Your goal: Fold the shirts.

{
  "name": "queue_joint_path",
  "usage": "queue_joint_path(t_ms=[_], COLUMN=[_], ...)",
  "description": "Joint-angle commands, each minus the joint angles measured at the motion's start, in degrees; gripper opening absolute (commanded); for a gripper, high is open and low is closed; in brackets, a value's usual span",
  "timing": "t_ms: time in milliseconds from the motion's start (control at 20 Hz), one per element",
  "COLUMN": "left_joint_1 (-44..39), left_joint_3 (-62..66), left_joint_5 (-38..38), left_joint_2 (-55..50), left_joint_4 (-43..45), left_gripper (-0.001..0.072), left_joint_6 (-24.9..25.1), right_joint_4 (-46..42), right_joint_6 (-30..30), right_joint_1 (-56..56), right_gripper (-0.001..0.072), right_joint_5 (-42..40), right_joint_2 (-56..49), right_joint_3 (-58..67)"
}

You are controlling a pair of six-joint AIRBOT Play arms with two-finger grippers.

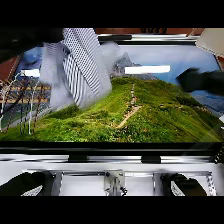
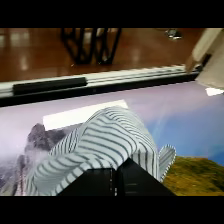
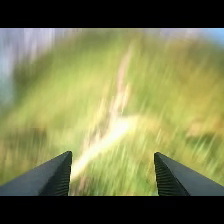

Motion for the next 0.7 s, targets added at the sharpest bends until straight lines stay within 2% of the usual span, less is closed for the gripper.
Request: queue_joint_path(t_ms=[0, 100, 200, 400, 650], left_joint_1=[-10.8, -14.47, -14.23, -12.85, -12.13], left_joint_3=[-5.68, -13.0, -21.99, -35.43, -37.46], left_joint_5=[-8.72, -18.71, -23.82, -22.84, -22.84], left_joint_2=[9.2, 9.44, 9.14, 9.09, 9.55], left_joint_4=[0.44, 5.97, 11.45, 11.63, 11.93], left_gripper=[0.0052, 0.0052, 0.0053, 0.0053, 0.0054], left_joint_6=[0.68, 0.15, -5.46, -7.48, -7.45], right_joint_4=[-7.82, -8.09, -5.79, -0.22, 8.48], right_joint_6=[3.02, 4.44, 5.03, 3.65, 1.36], right_joint_1=[0.02, 0.02, 0.02, 0.02, 0.02], right_gripper=[0.0619, 0.0619, 0.0619, 0.0619, 0.062], right_joint_5=[-1.77, 0.98, 6.97, 10.19, 0.96], right_joint_2=[6.05, 7.32, 6.82, 6.54, 5.86], right_joint_3=[6.69, 6.67, 5.75, -8.24, -37.57])
